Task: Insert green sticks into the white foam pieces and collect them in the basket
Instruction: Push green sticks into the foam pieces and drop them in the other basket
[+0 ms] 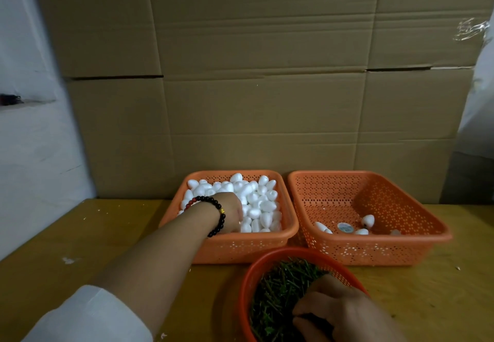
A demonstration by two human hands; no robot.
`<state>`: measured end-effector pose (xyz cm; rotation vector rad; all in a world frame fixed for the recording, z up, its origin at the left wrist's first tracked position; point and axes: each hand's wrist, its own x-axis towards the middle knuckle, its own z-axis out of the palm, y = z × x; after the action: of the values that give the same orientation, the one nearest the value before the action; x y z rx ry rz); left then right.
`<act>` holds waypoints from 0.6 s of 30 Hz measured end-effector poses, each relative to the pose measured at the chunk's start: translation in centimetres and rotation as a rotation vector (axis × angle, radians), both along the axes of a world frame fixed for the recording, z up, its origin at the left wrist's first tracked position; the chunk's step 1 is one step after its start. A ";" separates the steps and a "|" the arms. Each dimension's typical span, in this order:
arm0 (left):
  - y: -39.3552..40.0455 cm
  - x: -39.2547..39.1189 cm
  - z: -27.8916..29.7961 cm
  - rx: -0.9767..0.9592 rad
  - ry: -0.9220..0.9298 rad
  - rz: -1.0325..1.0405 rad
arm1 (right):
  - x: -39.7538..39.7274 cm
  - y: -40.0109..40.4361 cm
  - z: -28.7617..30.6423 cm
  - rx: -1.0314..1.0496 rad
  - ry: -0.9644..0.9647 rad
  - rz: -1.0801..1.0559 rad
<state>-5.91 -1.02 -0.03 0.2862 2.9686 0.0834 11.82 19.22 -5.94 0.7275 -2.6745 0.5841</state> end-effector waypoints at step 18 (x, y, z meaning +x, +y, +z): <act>0.8 10.4 -2.3 1.934 -0.252 0.089 | 0.8 -0.7 1.4 0.054 0.050 -0.082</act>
<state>4.50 -0.20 -2.34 0.2342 1.5884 2.5345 12.62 18.54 -4.56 0.6347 -2.6689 0.4691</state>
